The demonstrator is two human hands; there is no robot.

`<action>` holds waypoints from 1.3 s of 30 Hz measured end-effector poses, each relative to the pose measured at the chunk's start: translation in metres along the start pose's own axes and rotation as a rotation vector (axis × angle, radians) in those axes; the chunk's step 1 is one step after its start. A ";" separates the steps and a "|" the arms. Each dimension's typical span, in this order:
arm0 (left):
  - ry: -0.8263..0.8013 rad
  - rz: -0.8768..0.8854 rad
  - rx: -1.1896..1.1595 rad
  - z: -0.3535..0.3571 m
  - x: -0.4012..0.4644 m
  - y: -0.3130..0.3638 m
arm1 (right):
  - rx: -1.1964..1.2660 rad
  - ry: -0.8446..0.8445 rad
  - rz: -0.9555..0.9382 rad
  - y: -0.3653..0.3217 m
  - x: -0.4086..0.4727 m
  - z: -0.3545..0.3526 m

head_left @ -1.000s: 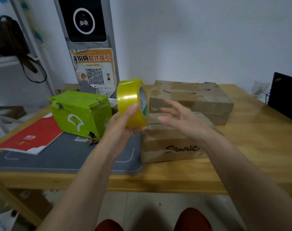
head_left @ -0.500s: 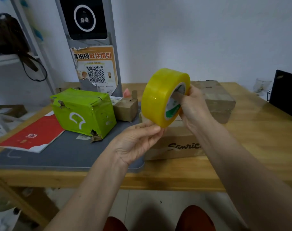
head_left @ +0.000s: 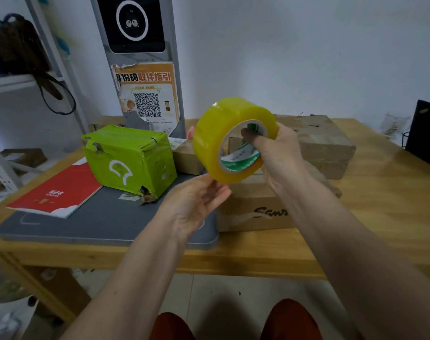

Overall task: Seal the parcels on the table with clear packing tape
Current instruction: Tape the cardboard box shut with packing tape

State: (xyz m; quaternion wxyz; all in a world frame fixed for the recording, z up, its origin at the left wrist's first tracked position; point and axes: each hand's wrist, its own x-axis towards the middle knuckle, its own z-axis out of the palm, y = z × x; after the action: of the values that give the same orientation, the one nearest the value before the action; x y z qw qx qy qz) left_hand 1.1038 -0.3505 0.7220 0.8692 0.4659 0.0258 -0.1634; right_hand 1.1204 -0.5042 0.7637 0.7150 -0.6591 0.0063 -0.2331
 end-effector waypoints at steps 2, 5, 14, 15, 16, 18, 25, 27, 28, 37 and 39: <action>0.022 0.075 0.101 -0.003 0.000 0.004 | -0.025 -0.004 -0.004 0.002 -0.003 0.002; 0.040 0.095 0.181 -0.013 0.000 0.006 | -0.094 0.019 -0.015 0.007 -0.005 0.000; 0.068 0.020 0.235 -0.027 0.002 -0.002 | -0.252 0.161 0.019 0.013 -0.004 -0.033; 0.086 0.026 0.244 -0.023 0.005 -0.004 | -0.262 0.181 0.014 0.014 -0.006 -0.035; 0.105 0.042 0.274 -0.021 0.008 -0.006 | -0.267 0.205 0.011 0.015 -0.007 -0.037; 0.141 0.090 0.375 -0.016 0.014 -0.012 | -0.278 0.242 0.005 0.017 -0.009 -0.041; 0.248 0.190 0.575 -0.012 0.027 -0.024 | -0.390 0.256 -0.064 0.025 -0.012 -0.045; 0.260 0.218 0.618 -0.013 0.028 -0.025 | -0.433 0.248 -0.084 0.025 -0.013 -0.044; 0.267 0.234 0.640 -0.013 0.028 -0.025 | -0.455 0.239 -0.089 0.025 -0.014 -0.043; 0.324 0.319 0.824 -0.022 0.038 -0.043 | -0.571 0.159 -0.159 0.027 -0.012 -0.041; 0.335 0.349 0.799 -0.023 0.039 -0.051 | -0.506 0.133 -0.167 0.031 -0.013 -0.043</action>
State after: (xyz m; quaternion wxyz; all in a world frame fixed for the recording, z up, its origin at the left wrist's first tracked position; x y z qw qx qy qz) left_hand 1.1274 -0.3680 0.6599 0.6199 0.7816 0.0220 0.0657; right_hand 1.1054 -0.5396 0.7251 0.5040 -0.7981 0.0568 -0.3253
